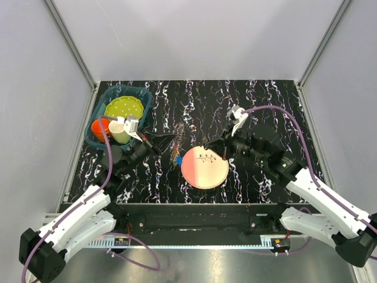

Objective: Remove the keys from the keyring

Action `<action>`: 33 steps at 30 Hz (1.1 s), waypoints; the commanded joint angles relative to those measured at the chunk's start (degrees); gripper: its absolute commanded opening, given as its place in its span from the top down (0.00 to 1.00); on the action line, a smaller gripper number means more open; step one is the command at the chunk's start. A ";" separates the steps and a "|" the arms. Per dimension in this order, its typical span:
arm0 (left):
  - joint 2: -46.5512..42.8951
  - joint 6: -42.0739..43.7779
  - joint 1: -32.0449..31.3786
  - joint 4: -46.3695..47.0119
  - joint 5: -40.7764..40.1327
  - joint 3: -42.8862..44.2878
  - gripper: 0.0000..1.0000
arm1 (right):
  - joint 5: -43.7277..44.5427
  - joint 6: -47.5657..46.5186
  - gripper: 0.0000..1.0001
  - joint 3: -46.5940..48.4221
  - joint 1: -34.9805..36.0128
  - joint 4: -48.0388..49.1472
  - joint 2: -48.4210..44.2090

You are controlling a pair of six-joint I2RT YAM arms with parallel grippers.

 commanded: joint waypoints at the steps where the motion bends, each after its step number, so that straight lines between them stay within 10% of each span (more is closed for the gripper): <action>1: -3.78 9.08 0.45 -8.15 -6.16 3.52 1.00 | 8.80 -0.80 1.00 2.92 -5.00 -7.16 1.89; 22: -2.46 17.88 0.54 -25.22 -8.62 9.59 1.00 | 29.45 17.39 0.98 5.03 -49.65 -8.91 38.37; 28: 0.61 17.44 0.63 -24.95 -10.03 11.16 1.00 | 30.78 19.77 0.67 7.75 -51.33 -11.89 41.36; 33: 5.79 19.81 1.24 -23.55 -11.44 15.64 1.00 | 20.42 17.57 0.19 8.73 -50.37 -14.01 35.15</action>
